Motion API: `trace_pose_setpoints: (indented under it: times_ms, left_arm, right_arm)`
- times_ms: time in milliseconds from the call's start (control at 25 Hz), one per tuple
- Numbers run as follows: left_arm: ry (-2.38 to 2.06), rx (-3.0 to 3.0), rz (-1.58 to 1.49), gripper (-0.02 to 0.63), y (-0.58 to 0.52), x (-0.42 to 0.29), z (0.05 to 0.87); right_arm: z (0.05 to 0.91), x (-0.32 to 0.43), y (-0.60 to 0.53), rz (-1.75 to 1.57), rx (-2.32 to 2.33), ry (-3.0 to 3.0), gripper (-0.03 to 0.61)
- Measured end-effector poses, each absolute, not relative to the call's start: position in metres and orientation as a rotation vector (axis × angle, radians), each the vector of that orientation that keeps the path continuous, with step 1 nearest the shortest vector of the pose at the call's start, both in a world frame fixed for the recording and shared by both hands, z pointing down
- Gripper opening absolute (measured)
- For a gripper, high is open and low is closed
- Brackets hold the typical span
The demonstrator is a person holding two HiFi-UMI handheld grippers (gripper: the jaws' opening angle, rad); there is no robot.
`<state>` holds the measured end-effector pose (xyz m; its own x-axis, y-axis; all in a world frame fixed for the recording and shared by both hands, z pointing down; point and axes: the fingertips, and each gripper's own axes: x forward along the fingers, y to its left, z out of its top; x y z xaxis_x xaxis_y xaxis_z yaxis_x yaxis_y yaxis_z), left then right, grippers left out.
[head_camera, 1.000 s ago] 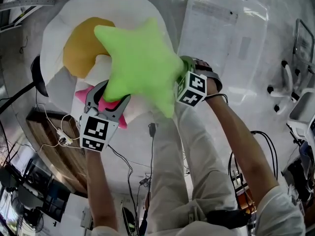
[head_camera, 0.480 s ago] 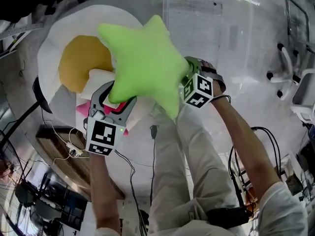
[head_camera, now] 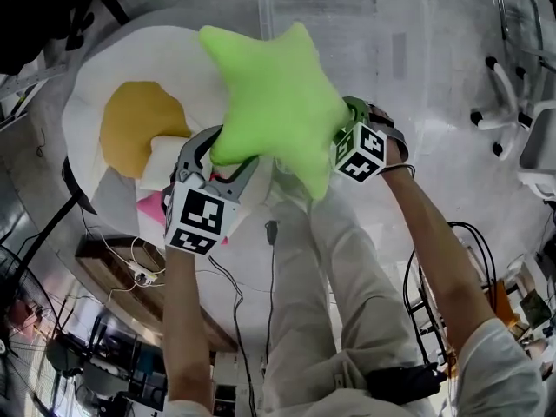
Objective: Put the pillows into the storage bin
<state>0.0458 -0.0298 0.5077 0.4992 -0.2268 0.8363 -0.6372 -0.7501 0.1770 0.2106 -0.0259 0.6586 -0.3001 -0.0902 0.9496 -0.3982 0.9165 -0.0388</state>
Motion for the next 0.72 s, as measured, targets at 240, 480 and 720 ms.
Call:
trace_pose_setpoints:
  times_ms: [240,480,720]
  left_arm:
    - [-0.619,2.284,1.197,0.308,-0.041,0.08,0.521]
    - [-0.561,2.279,1.22,0.308,-0.051,0.106,0.536]
    - [-0.497,2.252,1.248,0.31,-0.055,0.132,0.555]
  right_arm:
    - [0.67,0.248,-0.023,0.395,0.397,-1.815,0.281]
    - [0.684,0.276,-0.025,0.426,0.419,-1.766,0.284]
    - [0.698,0.306,-0.024,0.457,0.428,-1.722,0.29]
